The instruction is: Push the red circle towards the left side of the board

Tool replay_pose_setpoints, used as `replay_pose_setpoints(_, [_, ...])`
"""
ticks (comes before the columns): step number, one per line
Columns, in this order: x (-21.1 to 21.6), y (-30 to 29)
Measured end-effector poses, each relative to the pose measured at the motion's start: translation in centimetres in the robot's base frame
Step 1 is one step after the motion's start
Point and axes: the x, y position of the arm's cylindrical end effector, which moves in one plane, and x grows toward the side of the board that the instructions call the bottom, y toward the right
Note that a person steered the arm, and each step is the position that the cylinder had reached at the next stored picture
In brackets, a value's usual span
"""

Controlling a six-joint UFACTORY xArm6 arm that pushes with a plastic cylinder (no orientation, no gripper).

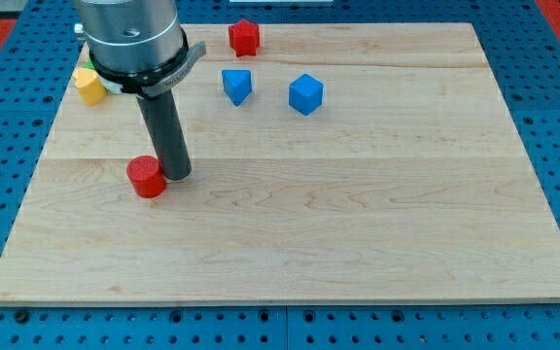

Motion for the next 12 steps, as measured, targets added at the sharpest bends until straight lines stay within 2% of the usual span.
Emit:
replay_pose_setpoints(2, [1.6,-2.6])
replay_pose_setpoints(3, [1.4,-4.7])
replay_pose_setpoints(4, [-0.5,-3.0])
replay_pose_setpoints(5, [1.3,-8.0])
replay_pose_setpoints(6, [2.4,-9.7])
replay_pose_setpoints(8, [-8.5,-7.1])
replay_pose_setpoints(9, [-10.7,-2.5])
replay_pose_setpoints(12, [-25.2,-3.1])
